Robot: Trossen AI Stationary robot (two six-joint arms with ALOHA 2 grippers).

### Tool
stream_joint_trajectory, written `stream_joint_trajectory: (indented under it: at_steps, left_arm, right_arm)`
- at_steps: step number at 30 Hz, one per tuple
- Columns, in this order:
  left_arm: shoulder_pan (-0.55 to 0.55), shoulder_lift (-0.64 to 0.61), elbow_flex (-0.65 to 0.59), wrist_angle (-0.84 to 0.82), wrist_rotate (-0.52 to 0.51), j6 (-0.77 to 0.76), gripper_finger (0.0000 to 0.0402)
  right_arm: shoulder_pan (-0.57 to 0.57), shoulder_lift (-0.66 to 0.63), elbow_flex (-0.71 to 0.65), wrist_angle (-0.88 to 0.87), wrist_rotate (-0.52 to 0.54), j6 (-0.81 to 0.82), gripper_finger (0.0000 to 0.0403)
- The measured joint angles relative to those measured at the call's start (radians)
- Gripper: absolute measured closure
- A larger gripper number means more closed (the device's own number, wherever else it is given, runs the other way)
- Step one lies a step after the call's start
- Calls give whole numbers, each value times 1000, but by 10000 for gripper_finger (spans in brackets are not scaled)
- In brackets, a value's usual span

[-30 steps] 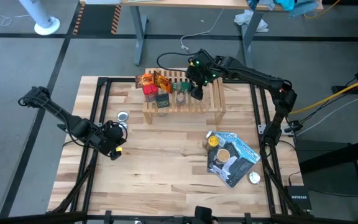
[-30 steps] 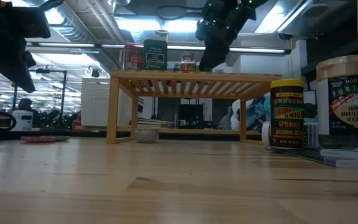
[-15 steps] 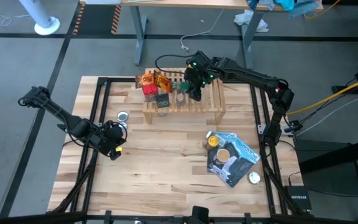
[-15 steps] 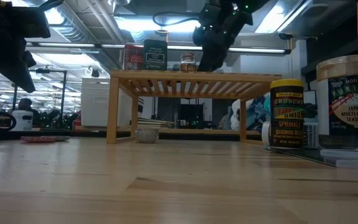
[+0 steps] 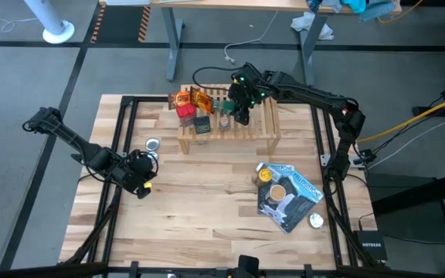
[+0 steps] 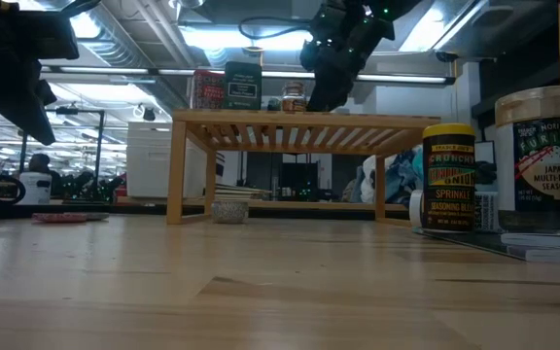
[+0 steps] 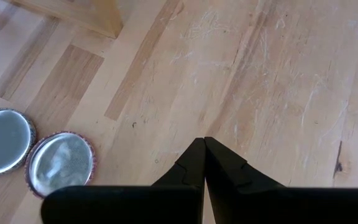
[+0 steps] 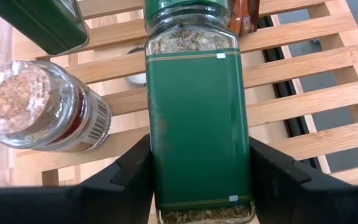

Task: Shelf spices
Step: Put the green seasoning bottle on the shelf

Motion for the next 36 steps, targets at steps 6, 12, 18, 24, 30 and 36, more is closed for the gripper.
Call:
stream_joint_trajectory:
  at_steps: [6, 12, 18, 24, 30, 36]
  left_arm:
    - [0, 0, 0, 0, 0, 0, 400]
    - [0, 0, 0, 0, 0, 0, 400]
    - [0, 0, 0, 0, 0, 0, 400]
    - [0, 0, 0, 0, 0, 0, 400]
    - [0, 0, 0, 0, 0, 0, 400]
    - [0, 0, 0, -1, 0, 0, 400]
  right_arm:
    - [0, 0, 0, -6, 0, 1, 198]
    - [1, -2, 0, -46, -1, 0, 198]
    - [1, -14, 0, -63, 9, 1, 198]
    - [0, -39, -1, -58, 30, 2, 198]
    - [0, -51, -1, 27, 36, 1, 198]
    - [0, -51, -1, 198, 35, 2, 198]
